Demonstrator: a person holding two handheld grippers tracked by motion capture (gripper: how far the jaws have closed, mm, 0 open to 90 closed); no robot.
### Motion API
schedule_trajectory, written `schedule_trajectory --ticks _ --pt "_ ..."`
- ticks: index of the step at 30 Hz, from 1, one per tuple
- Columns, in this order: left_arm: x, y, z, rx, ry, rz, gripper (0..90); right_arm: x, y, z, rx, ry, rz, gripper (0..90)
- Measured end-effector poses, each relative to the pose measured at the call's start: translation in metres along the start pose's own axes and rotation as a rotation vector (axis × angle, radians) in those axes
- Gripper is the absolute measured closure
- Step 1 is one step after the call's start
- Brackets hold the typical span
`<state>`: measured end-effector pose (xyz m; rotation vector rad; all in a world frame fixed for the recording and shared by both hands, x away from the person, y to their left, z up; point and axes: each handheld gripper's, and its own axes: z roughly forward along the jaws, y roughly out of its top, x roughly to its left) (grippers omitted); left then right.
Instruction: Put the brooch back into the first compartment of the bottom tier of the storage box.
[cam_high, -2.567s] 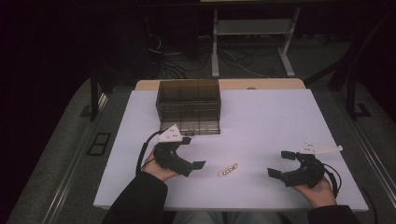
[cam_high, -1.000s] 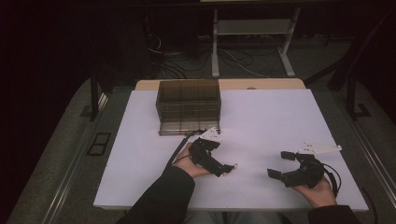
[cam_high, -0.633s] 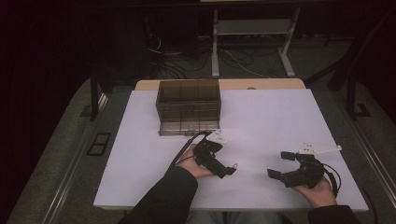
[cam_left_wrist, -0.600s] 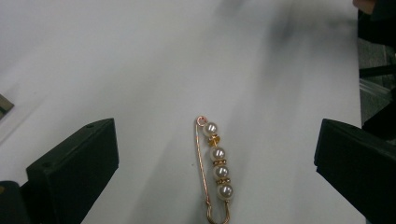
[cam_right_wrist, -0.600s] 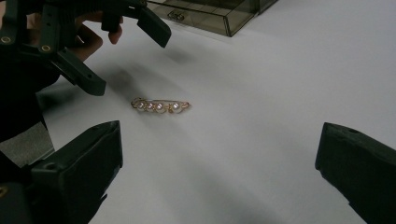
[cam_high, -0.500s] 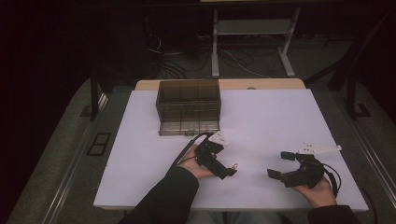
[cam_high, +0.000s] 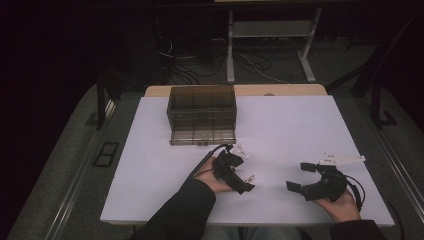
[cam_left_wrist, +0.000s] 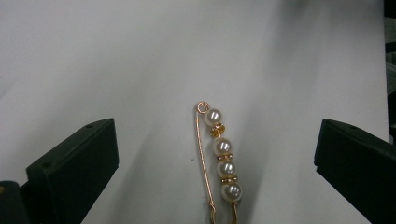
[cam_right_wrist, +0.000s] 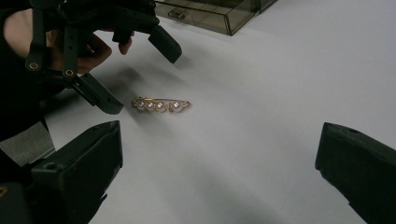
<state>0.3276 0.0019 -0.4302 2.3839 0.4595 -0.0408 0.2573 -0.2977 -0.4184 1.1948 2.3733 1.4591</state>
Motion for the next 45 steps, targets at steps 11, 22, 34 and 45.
schedule_trajectory --ticks 11,22,34,45 --pt "-0.005 -0.001 0.008 0.062 0.02 0.02 5.5 0.0 0.0 0.0 0.005 0.001 -0.005 0.3" --pt "-0.011 0.001 0.012 0.103 0.051 0.096 25.8 0.0 0.0 0.001 0.005 0.0 -0.006 0.3" --pt "-0.015 0.001 0.01 0.098 0.093 0.139 50.4 0.0 -0.001 0.001 0.005 0.0 0.0 0.3" --pt "-0.013 0.002 0.01 0.093 0.073 0.141 66.8 0.0 -0.001 0.001 0.004 0.002 0.004 0.3"
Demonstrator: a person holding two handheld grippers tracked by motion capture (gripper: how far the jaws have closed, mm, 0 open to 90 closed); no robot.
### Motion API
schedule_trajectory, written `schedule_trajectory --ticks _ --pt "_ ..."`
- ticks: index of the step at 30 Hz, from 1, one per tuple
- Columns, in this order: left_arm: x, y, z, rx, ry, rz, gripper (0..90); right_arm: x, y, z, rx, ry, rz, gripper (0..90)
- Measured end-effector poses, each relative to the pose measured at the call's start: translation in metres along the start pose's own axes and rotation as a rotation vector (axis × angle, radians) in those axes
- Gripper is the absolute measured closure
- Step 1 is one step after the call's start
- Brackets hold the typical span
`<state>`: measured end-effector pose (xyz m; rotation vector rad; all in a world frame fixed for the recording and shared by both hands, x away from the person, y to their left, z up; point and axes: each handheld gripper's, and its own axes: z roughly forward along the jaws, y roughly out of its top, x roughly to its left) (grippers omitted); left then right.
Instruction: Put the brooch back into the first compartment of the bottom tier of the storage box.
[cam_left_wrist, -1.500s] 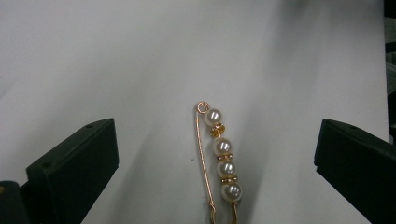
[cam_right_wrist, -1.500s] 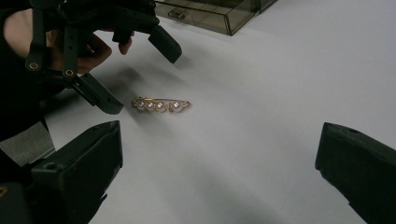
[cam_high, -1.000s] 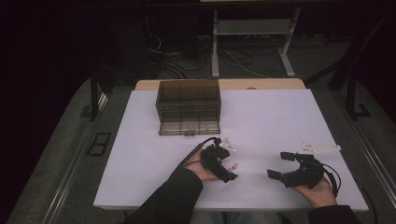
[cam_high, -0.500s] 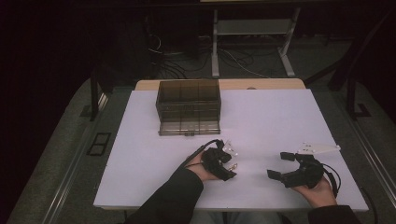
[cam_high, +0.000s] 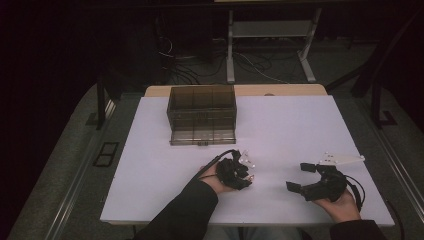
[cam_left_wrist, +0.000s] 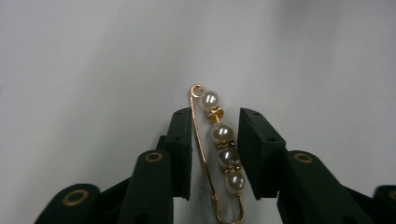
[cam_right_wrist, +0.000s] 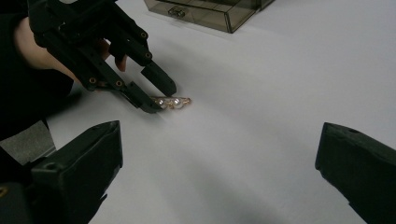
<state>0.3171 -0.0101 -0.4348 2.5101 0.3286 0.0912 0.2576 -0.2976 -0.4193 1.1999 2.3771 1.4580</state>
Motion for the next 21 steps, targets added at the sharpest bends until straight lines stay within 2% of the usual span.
schedule_trajectory --ticks 5,6,9,15,18,21 --pt "0.002 0.001 0.0 0.001 -0.009 0.0 72.7 0.0 0.0 0.0 0.004 0.0 -0.001 0.3" --pt "0.003 0.001 -0.001 0.014 -0.011 0.01 74.0 -0.001 0.0 0.0 0.004 -0.001 -0.001 0.3" --pt "0.005 0.001 -0.001 0.011 -0.015 -0.003 77.3 -0.001 0.0 0.0 0.003 -0.001 -0.001 0.3" --pt "0.007 0.002 0.0 0.019 -0.032 -0.01 78.4 -0.001 0.0 0.0 0.004 -0.001 -0.001 0.3" --pt "0.01 0.003 -0.001 0.031 -0.044 0.005 78.7 -0.001 0.0 0.0 0.004 0.0 -0.001 0.3" --pt "0.012 0.003 0.0 0.019 -0.06 -0.011 78.8 -0.001 0.0 0.0 0.006 -0.001 -0.001 0.3"
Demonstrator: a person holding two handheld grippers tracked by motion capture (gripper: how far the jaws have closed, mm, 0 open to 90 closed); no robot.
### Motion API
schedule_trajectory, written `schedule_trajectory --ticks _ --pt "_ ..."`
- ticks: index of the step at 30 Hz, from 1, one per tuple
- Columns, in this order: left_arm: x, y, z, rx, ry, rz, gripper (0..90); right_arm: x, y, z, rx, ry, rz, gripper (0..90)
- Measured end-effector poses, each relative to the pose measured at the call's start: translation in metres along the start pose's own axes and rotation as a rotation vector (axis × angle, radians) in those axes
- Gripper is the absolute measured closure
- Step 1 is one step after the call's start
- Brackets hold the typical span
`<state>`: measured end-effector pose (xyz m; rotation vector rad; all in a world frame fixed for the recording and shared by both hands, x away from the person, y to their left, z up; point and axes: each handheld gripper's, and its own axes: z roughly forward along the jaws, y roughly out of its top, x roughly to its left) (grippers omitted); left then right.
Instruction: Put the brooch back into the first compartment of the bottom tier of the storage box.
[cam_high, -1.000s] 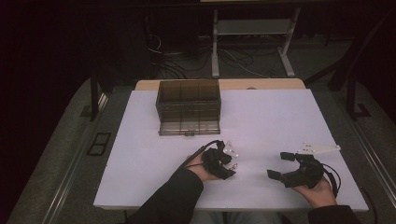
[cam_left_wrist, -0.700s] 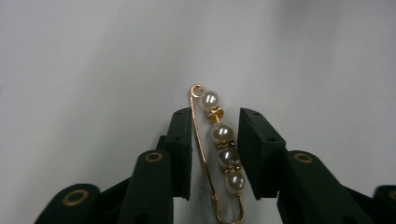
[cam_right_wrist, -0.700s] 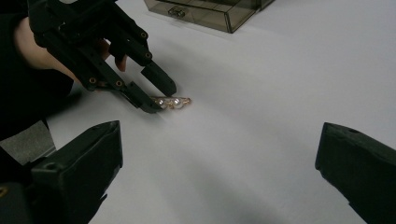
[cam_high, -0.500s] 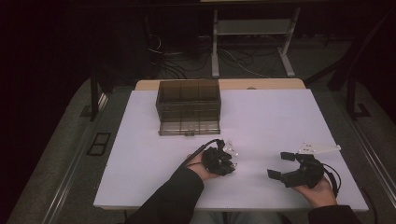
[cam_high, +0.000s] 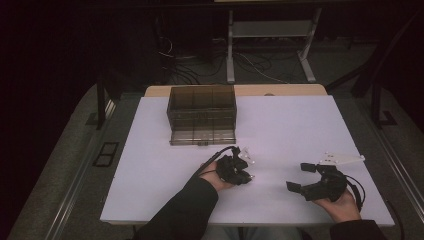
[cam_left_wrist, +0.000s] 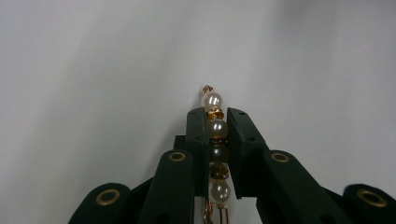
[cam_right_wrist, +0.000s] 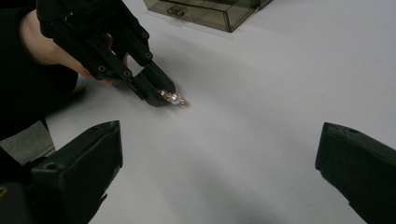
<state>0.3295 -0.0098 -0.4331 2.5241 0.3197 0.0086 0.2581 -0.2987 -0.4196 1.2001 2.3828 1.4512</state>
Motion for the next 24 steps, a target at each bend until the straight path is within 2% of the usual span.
schedule_trajectory --ticks 7,12,13,19,21,22,23,24 --pt "0.003 0.002 0.001 -0.007 -0.028 -0.006 78.8 -0.002 -0.001 -0.002 -0.004 -0.002 0.011 0.3" --pt "0.005 0.007 -0.002 0.005 -0.045 0.01 78.8 -0.002 -0.001 -0.003 -0.009 -0.005 0.007 0.3" --pt "0.004 0.008 -0.002 -0.003 -0.048 0.003 78.8 -0.002 -0.001 -0.003 -0.008 -0.006 0.009 0.3" --pt "0.007 0.013 -0.009 -0.004 -0.055 0.022 78.9 -0.003 -0.001 -0.003 -0.008 -0.007 0.012 0.3" --pt "0.006 0.014 -0.011 -0.011 -0.06 0.006 78.9 -0.003 -0.001 -0.003 -0.007 -0.007 0.012 0.3" --pt "0.007 0.015 -0.012 -0.013 -0.063 0.005 78.9 -0.003 -0.001 -0.003 -0.007 -0.007 0.012 0.3" --pt "0.008 0.015 -0.013 -0.015 -0.059 0.023 78.9 -0.003 -0.001 -0.003 -0.006 -0.007 0.011 0.3" --pt "0.008 0.016 -0.014 -0.019 -0.062 0.013 78.9 -0.003 -0.001 -0.003 -0.007 -0.008 0.008 0.3"
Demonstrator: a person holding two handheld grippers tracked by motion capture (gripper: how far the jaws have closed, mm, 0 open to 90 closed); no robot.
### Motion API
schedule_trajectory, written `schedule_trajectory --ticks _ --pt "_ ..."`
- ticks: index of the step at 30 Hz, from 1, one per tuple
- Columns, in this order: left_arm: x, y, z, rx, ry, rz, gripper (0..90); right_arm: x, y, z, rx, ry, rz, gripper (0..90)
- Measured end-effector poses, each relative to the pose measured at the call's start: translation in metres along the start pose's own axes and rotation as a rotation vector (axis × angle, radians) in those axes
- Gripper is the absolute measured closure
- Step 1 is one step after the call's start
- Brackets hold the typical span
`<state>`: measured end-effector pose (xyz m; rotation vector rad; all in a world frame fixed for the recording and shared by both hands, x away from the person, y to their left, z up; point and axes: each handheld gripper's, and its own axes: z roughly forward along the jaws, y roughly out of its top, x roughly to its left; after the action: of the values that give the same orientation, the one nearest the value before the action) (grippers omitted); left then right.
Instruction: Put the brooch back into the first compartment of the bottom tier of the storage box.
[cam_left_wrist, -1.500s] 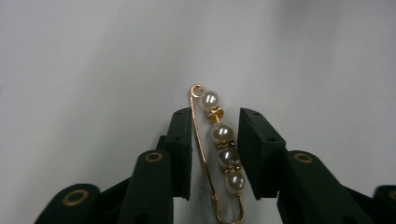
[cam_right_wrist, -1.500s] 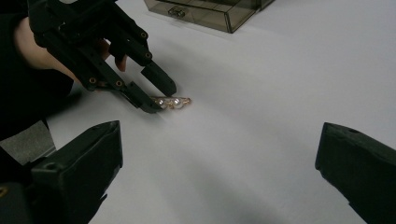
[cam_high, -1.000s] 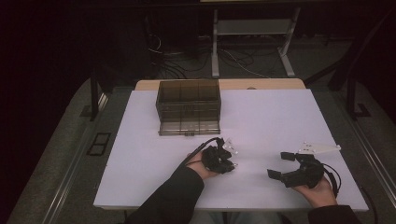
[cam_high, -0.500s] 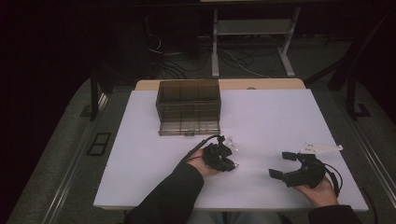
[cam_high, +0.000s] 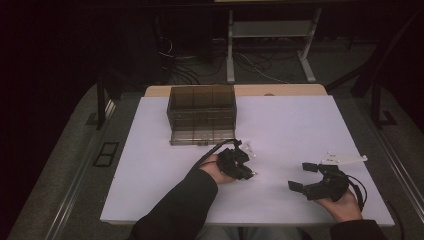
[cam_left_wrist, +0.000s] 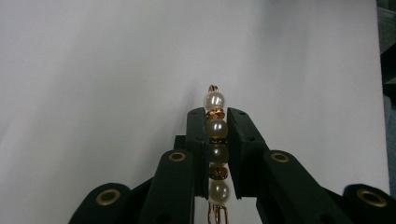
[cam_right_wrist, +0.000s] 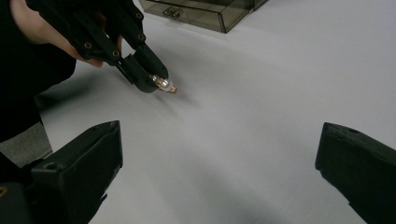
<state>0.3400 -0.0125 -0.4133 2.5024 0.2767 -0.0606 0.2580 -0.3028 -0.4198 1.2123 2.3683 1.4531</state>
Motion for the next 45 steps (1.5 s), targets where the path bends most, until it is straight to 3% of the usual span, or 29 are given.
schedule_trajectory --ticks 6,11,18,45 --pt "0.004 0.002 -0.009 0.001 0.001 -0.008 78.8 0.0 0.0 0.0 0.0 -0.001 -0.002 0.3" --pt "0.008 0.002 -0.016 -0.036 -0.008 -0.031 78.9 0.0 0.0 0.0 0.002 -0.001 -0.001 0.3" --pt "0.014 0.003 -0.025 -0.051 -0.002 -0.04 78.8 0.0 0.0 0.0 0.0 -0.001 0.0 0.3" --pt "0.035 -0.006 -0.067 -0.126 0.062 -0.096 78.9 0.0 0.0 0.0 0.003 -0.001 0.001 0.3"
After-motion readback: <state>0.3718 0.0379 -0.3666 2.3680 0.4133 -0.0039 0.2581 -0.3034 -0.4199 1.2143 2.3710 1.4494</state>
